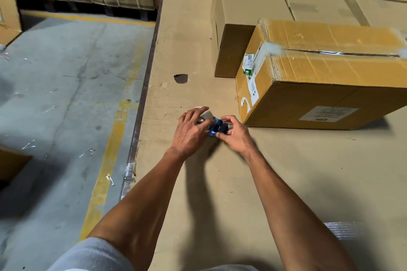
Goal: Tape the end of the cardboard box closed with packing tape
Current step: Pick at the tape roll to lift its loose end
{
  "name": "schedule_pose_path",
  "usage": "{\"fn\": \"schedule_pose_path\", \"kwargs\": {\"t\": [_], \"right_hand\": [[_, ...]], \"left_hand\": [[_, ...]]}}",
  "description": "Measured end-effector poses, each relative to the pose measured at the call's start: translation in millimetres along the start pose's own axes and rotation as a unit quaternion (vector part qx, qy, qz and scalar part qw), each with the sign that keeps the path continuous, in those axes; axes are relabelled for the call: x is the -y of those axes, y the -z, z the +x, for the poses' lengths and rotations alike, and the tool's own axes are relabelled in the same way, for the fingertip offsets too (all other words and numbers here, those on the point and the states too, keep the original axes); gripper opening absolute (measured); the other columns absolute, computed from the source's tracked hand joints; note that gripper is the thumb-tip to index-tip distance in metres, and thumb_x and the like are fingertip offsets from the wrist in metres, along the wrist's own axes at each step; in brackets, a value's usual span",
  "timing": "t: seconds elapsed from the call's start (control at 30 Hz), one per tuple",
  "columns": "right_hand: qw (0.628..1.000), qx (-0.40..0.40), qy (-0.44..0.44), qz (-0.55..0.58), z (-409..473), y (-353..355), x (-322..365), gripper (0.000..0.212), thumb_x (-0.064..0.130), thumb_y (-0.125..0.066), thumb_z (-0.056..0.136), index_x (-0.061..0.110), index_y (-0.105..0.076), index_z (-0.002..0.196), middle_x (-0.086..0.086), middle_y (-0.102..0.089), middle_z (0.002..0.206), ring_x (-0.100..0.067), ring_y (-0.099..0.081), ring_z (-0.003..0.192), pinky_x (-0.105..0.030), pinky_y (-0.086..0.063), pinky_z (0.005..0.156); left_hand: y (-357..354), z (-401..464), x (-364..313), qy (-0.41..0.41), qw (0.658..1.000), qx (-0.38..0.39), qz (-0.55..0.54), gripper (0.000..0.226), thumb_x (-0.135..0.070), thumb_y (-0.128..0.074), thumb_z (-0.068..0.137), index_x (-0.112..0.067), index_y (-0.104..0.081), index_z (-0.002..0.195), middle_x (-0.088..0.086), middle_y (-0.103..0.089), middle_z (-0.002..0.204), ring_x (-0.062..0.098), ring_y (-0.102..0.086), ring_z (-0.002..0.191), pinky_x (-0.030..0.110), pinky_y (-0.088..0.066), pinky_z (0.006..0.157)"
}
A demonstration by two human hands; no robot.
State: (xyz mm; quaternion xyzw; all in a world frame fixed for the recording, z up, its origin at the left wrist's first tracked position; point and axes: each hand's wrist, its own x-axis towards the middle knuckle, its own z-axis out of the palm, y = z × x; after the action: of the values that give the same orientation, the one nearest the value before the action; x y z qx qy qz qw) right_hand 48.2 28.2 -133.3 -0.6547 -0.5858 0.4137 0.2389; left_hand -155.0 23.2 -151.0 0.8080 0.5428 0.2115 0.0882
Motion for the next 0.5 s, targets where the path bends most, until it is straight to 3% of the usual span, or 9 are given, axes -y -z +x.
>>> {"fn": "schedule_pose_path", "kwargs": {"t": [0.27,0.5], "right_hand": [[1.0,0.001,0.013,-0.002,-1.0,-1.6,4.0,0.061,0.013,-0.087,0.079,0.022,-0.061,0.133,-0.001,-0.068,0.128,-0.023,-0.072,0.099,-0.033,-0.059,0.091],[1.0,0.004,0.006,0.014,-0.1,-3.8,0.9,0.061,0.013,-0.087,0.079,0.025,-0.06,0.133,-0.003,-0.067,0.132,-0.023,-0.075,0.101,-0.038,-0.062,0.095]], "left_hand": [[-3.4,7.6,-5.4,-0.007,0.999,-0.029,0.026,0.026,-0.029,-0.08,0.09,-0.03,-0.073,0.116,0.005,-0.059,0.149,0.032,-0.052,0.136,0.049,-0.043,0.103],[-7.9,4.5,0.3,-0.016,0.999,-0.046,0.016,0.02,-0.027,-0.078,0.091,-0.024,-0.076,0.111,0.008,-0.064,0.14,0.035,-0.056,0.132,0.051,-0.045,0.102]]}}
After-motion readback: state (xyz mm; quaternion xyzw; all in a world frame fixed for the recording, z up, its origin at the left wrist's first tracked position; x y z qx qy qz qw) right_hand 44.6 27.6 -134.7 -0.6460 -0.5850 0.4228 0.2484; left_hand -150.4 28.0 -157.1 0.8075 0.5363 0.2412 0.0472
